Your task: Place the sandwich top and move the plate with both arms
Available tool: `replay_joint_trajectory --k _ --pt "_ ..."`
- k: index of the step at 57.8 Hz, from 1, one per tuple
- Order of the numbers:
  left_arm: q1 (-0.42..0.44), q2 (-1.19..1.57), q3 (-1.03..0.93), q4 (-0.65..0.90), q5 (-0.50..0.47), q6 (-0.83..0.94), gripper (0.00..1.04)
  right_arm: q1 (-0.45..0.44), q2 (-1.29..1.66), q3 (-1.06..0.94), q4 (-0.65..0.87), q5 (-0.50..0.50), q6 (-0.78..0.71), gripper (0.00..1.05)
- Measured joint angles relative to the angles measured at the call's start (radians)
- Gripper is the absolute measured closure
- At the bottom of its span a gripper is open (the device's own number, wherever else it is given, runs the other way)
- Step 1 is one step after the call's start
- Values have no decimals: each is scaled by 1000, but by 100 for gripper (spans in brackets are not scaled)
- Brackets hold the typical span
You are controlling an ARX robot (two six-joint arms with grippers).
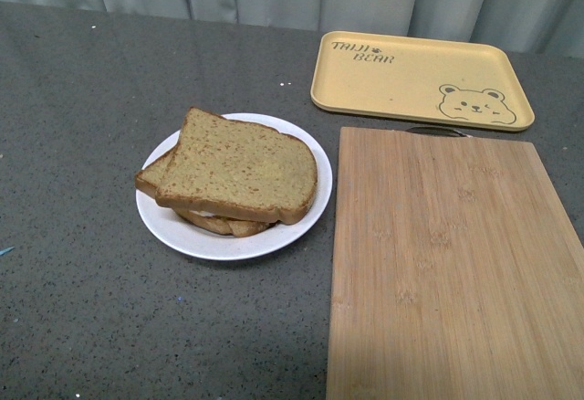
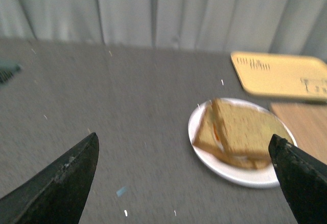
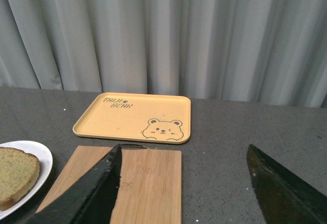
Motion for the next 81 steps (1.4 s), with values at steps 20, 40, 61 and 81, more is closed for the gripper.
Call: replay_joint_trajectory --k 20,40,61,81 --pt "-155 978 142 602 -128 -300 7 0 0 0 0 0 0 9" --pt "-215 1479 331 602 -31 -758 7 0 0 0 0 0 0 9" --pt "-314 1619 380 626 -11 -920 7 0 0 0 0 0 0 9" --pt "-397 1696 415 631 -14 -938 7 0 0 0 0 0 0 9"
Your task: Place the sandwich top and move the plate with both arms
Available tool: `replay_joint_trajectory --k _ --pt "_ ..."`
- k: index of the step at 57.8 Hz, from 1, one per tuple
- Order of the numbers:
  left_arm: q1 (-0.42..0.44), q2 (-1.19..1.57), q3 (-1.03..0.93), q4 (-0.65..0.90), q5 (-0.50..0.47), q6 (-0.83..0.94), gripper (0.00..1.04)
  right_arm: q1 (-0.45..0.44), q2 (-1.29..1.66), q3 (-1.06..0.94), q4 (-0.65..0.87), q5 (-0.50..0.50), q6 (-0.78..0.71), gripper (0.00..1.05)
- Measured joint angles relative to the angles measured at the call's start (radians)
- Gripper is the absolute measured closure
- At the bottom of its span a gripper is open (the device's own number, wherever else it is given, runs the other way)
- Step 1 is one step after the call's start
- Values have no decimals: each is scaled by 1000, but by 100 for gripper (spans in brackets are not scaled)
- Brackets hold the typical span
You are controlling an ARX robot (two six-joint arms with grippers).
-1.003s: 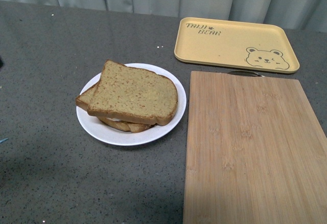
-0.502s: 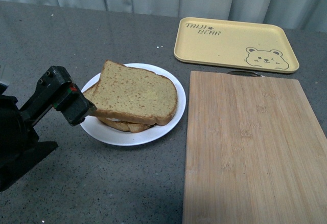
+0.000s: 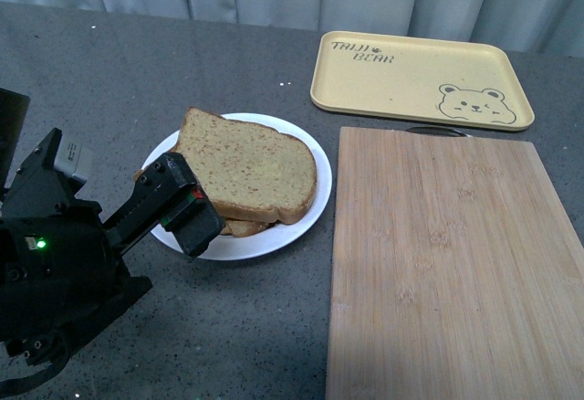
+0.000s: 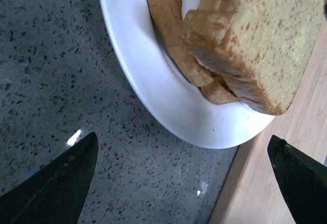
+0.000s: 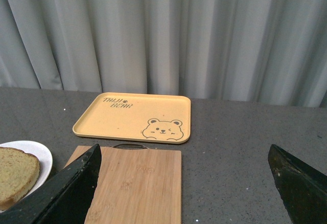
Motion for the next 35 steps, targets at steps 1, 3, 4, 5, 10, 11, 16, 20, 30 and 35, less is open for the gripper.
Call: replay_joint_trajectory --k 1,3,4,5,10,11,16,20,30,35 --pt "-2 9 9 0 -1 -1 7 0 0 0 0 0 0 9" --pt "-4 21 21 0 -1 -5 7 0 0 0 0 0 0 9" --pt "-5 26 24 0 -1 -6 7 0 0 0 0 0 0 9" --pt "-6 33 31 0 -3 -6 7 0 0 0 0 0 0 9" --pt "-6 68 56 0 -10 -16 7 0 0 0 0 0 0 9" --pt "-6 77 62 -3 -13 -15 8 0 0 0 0 0 0 9" --pt "-3 106 80 -5 -14 -24 21 0 0 0 0 0 0 9" --pt "0 124 92 -5 -14 -26 29 0 0 0 0 0 0 9" --pt "13 171 124 -11 -5 -57 55 0 0 0 0 0 0 9" --pt "21 190 136 -9 5 -85 67 0 0 0 0 0 0 9"
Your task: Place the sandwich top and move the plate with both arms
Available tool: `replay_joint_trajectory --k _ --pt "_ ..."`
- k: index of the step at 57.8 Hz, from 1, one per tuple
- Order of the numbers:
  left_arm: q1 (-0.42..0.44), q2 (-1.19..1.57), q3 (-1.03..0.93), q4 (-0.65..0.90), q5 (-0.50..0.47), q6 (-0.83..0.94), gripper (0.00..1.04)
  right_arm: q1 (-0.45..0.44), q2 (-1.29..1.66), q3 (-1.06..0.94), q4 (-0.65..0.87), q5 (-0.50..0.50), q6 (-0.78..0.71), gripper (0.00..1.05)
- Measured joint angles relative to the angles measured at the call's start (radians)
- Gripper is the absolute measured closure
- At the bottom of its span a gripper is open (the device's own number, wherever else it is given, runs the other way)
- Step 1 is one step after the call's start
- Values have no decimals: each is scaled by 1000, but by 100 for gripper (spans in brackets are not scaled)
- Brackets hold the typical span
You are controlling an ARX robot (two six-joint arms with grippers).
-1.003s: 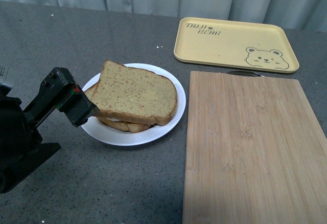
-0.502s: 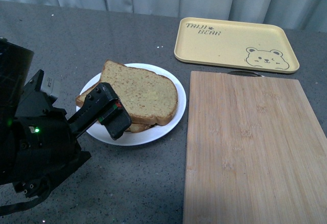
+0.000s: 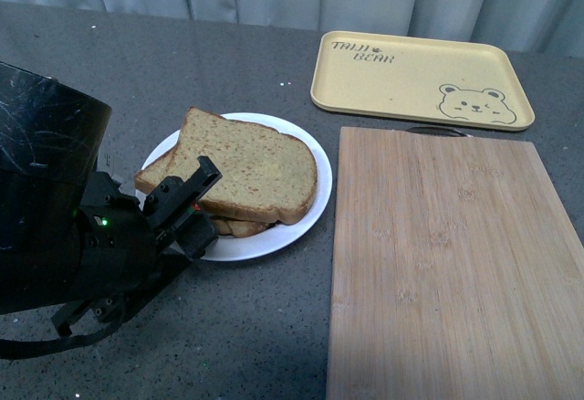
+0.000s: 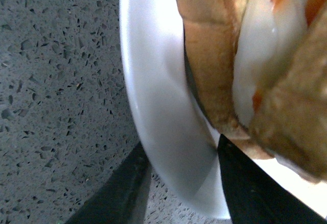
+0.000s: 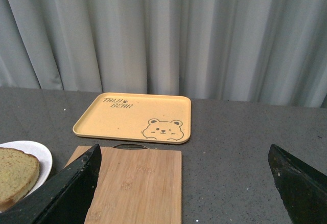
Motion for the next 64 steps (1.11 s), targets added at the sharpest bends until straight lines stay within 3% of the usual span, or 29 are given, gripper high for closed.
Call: replay_joint_trajectory --k 16,42,64 --pt "54 -5 -1 72 89 -160 101 0 0 0 0 0 0 9" --pt "60 -37 -84 381 207 -333 101 0 0 0 0 0 0 9" --pt "-55 110 334 174 95 -383 101 0 0 0 0 0 0 9"
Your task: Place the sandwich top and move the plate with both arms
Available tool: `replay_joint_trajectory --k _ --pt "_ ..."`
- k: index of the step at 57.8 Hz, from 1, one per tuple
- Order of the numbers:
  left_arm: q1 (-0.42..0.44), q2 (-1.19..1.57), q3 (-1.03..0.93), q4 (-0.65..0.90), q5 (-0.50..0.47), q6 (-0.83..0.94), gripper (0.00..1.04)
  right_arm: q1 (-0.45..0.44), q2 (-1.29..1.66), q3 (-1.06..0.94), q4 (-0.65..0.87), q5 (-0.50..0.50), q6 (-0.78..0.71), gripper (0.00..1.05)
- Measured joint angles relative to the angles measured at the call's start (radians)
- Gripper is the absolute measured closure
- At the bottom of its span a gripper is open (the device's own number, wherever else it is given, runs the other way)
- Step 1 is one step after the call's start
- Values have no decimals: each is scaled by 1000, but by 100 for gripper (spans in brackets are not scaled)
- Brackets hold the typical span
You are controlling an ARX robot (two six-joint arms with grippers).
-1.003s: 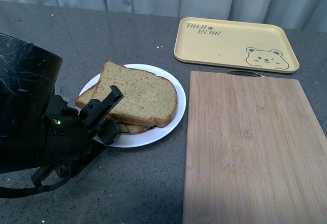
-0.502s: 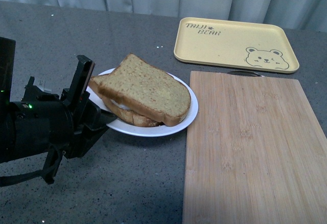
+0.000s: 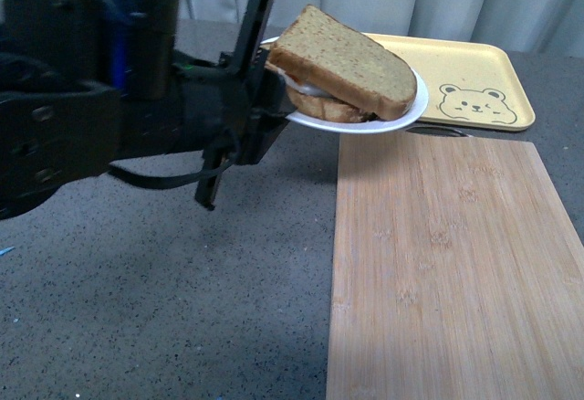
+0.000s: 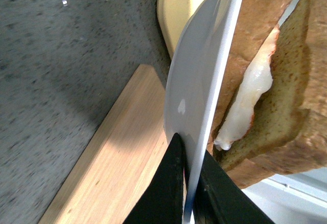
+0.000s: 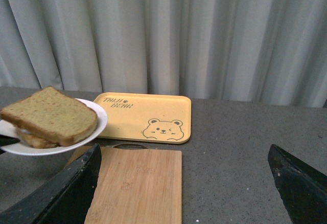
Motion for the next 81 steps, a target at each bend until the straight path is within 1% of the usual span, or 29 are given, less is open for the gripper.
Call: replay_joint_trajectory --k 7,14,31,40,52,57,59,62,64,70,76,81 --pt "-27 90 166 -76 -31 -11 101 0 0 0 0 0 0 9" --pt "-55 207 391 -201 -40 -8 101 0 0 0 0 0 0 9" --pt "-87 391 691 -371 -45 2 101 0 0 0 0 0 0 9" --pt "-97 440 768 -391 -65 -19 101 0 0 0 0 0 0 9" --pt "-92 457 786 -389 -98 -53 100 0 0 0 0 0 0 9" --pt "-88 457 786 -389 -101 -51 86 0 0 0 0 0 0 9" --pt "-87 457 786 -388 -102 -51 83 0 0 0 0 0 0 9" --pt "-84 455 784 -387 -101 -47 74 0 0 0 0 0 0 9" --pt "-82 453 780 -385 -101 -47 70 0 0 0 0 0 0 9" --pt "-77 431 742 -371 -100 -32 54 0 0 0 0 0 0 9" --pt "-72 360 652 -351 -102 9 33 0 0 0 0 0 0 9" --pt "-72 270 558 -337 -127 107 16 0 0 0 0 0 0 9"
